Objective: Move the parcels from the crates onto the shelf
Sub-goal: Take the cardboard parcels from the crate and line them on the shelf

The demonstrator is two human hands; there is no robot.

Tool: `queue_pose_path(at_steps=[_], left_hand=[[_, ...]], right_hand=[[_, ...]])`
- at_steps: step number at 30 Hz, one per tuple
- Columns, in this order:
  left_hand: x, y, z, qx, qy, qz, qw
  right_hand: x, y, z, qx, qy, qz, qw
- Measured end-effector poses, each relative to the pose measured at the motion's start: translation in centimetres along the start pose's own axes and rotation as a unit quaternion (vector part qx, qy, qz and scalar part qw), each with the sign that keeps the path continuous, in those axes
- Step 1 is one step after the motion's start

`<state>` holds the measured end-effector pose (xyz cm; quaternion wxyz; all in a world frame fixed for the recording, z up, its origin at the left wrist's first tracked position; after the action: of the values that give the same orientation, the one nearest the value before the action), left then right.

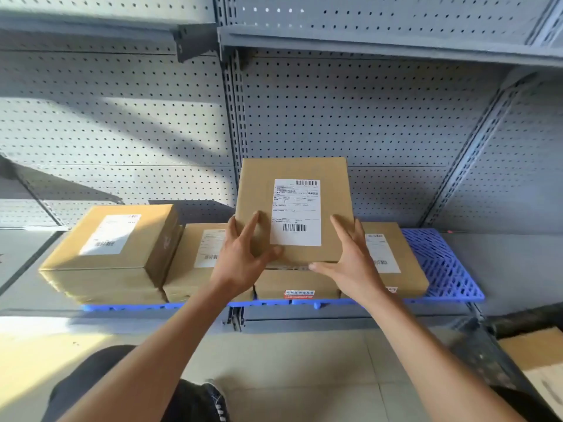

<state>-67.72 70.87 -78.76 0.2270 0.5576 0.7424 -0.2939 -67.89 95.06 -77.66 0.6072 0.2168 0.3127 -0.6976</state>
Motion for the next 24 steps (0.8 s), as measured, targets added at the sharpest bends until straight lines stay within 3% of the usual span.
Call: queue_pose_path(at_steps=[11,16,24], left_hand=[[-9.4,-1.7,9.3,-0.063,0.0,-0.032,0.998],[-10.8,-2.8,11.5,-0.072,-0.017,-0.049,0.996],[-9.4,-3.2,15.3,-0.084,-0.15,0.004,0.985]], right_hand=[[9.4,-2.7,10.2,-0.043,-0.029,0.076,0.996],[12.9,-3.5,11.0,-0.028,-0.042,0.081,0.995],[20.0,-2.6,7.8,0.044,-0.085,0.12,0.988]])
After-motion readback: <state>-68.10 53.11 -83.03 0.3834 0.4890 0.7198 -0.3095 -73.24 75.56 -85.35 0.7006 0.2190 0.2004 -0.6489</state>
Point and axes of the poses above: each hand's wrist, its own y-axis away from the middle knuckle, its own x-axis out of the palm, z = x × y, the point moved 10 cm from there along -y, towards the middle knuckle, and after that the axes turned 10 degrees about -z, right-handed, at the moved point
